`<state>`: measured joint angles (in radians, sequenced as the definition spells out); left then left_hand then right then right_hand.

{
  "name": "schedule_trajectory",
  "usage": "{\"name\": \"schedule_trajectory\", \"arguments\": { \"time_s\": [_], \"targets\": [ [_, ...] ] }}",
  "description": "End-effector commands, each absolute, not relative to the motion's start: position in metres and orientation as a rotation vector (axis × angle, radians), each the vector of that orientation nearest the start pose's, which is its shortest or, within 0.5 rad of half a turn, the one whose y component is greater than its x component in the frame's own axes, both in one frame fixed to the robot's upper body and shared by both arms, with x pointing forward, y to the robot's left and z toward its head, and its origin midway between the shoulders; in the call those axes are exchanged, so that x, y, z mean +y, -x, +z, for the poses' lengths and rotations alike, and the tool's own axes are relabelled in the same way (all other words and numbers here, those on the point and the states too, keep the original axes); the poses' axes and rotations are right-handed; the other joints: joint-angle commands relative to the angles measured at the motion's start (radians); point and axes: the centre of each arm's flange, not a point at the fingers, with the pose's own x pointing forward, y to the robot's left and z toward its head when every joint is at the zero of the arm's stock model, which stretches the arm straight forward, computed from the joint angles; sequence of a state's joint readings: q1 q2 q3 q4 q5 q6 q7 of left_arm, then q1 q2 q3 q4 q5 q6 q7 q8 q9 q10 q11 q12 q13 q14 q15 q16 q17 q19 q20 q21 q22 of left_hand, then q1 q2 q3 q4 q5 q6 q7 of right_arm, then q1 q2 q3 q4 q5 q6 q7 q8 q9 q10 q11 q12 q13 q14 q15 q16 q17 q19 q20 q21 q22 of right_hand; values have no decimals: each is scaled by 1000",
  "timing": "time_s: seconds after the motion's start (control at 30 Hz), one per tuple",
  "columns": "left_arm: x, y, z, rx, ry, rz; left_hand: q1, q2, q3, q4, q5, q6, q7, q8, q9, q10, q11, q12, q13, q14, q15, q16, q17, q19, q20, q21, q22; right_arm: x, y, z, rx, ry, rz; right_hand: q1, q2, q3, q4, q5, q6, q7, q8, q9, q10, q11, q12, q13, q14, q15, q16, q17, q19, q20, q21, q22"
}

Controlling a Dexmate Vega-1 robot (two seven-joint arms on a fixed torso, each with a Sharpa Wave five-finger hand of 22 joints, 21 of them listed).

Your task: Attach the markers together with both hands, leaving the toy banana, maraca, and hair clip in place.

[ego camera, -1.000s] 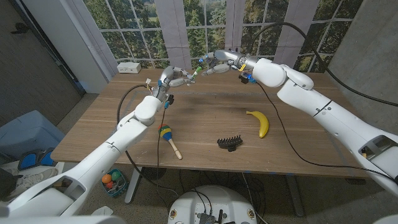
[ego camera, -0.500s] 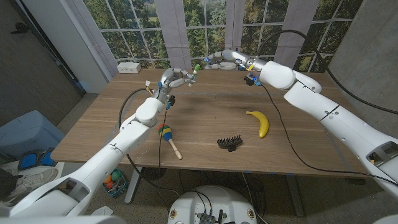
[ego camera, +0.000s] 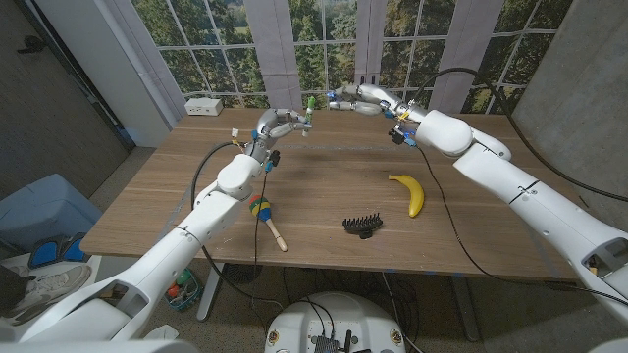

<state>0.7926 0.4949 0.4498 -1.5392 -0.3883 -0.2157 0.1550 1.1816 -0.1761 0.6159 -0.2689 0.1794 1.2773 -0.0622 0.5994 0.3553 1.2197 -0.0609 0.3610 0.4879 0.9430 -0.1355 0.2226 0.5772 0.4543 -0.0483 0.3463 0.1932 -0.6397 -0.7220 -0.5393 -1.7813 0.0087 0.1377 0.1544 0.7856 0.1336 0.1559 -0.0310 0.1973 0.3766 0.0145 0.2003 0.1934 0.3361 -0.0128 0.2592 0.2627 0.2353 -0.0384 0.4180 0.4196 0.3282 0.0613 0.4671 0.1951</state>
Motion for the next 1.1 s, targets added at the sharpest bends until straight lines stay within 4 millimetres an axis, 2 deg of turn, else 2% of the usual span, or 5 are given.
{"name": "schedule_trajectory", "arguments": {
  "time_s": [0.03, 0.3, 0.77, 0.9, 1.1],
  "targets": [
    [200, -611, 48, -767, -143, -214, 7, 0, 94, 86, 1, 2, -7, 4, 4, 196, -136, 204, 39, 3, -105, 5, 2, 10, -17, -3, 1, -162, -543, 101, -960, 873, 371, 22, -8, 11, -35, -5, -13, -17, 3, 3, 32, -20, 17, 18, 50, -47, 28, 13, 30, -5, 17, 1],
    [192, -611, 48, -756, -122, -249, 7, -4, 99, 84, 2, -6, -3, 2, 8, 201, -135, 220, 37, -6, -104, 0, 1, 17, -17, -3, 1, -162, -541, 88, -1003, 836, 388, -5, 61, 68, -23, 3, -69, -91, -10, 1, -70, -56, -27, 25, -84, -100, -26, 23, -28, -88, 8, 4],
    [185, -608, 51, -775, -113, -271, 11, -4, 126, 84, 8, -22, -1, 14, 32, 199, -130, 272, 28, 60, -104, 5, -25, 95, -56, 22, 1, -163, -530, 75, -1038, 835, 365, 60, -3, 90, -107, 3, -98, -35, -5, 0, -101, -29, -44, 10, -67, -37, -49, -18, -4, -44, 17, -4],
    [184, -607, 51, -780, -114, -276, 15, -7, 135, 81, 9, -22, 0, 25, 45, 194, -130, 294, 30, 115, -106, 9, -44, 133, -80, 40, 5, -158, -527, 74, -1050, 860, 380, 110, 44, 126, -124, 12, -94, -97, -3, -1, -103, -60, -45, 2, -85, -89, -59, -25, -14, -81, 12, -6],
    [181, -608, 52, -772, -121, -290, 17, -21, 136, 76, 11, -15, 10, 30, 44, 199, -121, 316, 6, 162, -105, 0, -78, 192, -112, 79, 20, -155, -528, 74, -1053, 855, 392, 173, 61, 179, -135, 31, -160, -96, -21, -4, -165, -87, -68, -14, -142, -98, -93, -41, -40, -110, 3, -7]
  ]
}}
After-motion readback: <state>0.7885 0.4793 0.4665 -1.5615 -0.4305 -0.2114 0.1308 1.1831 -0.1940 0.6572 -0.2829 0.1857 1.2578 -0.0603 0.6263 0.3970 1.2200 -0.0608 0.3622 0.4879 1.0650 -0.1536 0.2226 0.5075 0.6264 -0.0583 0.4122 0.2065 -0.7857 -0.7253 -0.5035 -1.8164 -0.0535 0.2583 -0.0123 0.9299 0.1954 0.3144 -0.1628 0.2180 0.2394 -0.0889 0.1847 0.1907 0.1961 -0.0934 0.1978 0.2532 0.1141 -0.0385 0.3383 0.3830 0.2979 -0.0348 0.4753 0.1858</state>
